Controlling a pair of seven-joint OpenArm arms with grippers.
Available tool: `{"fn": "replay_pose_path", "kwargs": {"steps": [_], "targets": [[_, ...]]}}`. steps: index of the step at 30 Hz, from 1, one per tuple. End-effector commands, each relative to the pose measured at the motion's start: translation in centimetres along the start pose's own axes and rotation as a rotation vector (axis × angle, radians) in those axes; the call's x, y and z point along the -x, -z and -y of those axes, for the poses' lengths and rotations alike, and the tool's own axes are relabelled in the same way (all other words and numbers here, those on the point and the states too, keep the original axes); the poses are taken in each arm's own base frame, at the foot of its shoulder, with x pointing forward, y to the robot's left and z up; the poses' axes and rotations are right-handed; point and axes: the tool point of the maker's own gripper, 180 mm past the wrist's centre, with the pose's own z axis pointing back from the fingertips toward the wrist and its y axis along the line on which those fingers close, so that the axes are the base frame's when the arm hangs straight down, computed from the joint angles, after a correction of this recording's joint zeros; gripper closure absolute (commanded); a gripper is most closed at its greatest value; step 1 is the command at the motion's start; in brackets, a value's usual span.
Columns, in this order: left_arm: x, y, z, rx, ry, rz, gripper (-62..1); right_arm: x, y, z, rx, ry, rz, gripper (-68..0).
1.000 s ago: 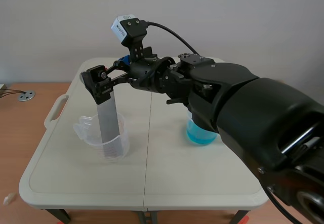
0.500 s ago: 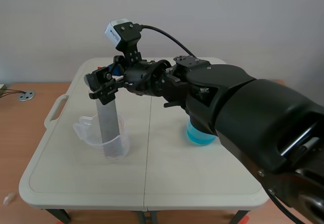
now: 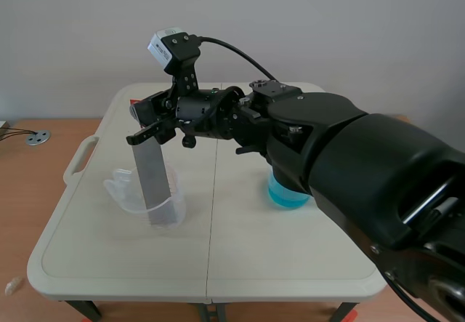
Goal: Hold the metal plate by the orange handle, dip it into the blue solution, take it out and point at it, then put the plate back in the beaker on the left.
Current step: 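Lift the metal plate out of the left beaker, then move the plate over the blue solution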
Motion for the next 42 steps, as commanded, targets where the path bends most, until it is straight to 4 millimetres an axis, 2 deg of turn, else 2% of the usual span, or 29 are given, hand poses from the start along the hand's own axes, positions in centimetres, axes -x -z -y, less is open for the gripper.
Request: {"fn": "replay_pose_path", "kwargs": {"steps": [1,5,12,30,42], "targets": [[-0.6,-0.1,0.1,0.001,-0.009,0.022,-5.8,-2.6,0.6,-0.8,-0.038,-0.015,0.061,-1.2],[-0.6,-0.1,0.1,0.001,-0.009,0.022,-5.8,-2.8,0.6,-1.3,-0.063,-0.012,0.073,-1.2],[-0.6,-0.1,0.1,0.001,-0.009,0.022,-5.8,-3.8,0.1,-3.9,-0.214,0.005,0.128,-1.2],[-0.6,-0.1,0.1,0.0,-0.009,0.023,-5.8,-4.3,-0.1,-4.2,-0.215,0.029,0.182,-1.1],[-0.6,-0.1,0.1,0.0,-0.009,0.023,-5.8,-5.2,-1.2,-5.9,-0.25,-0.036,0.188,-1.3]]}}
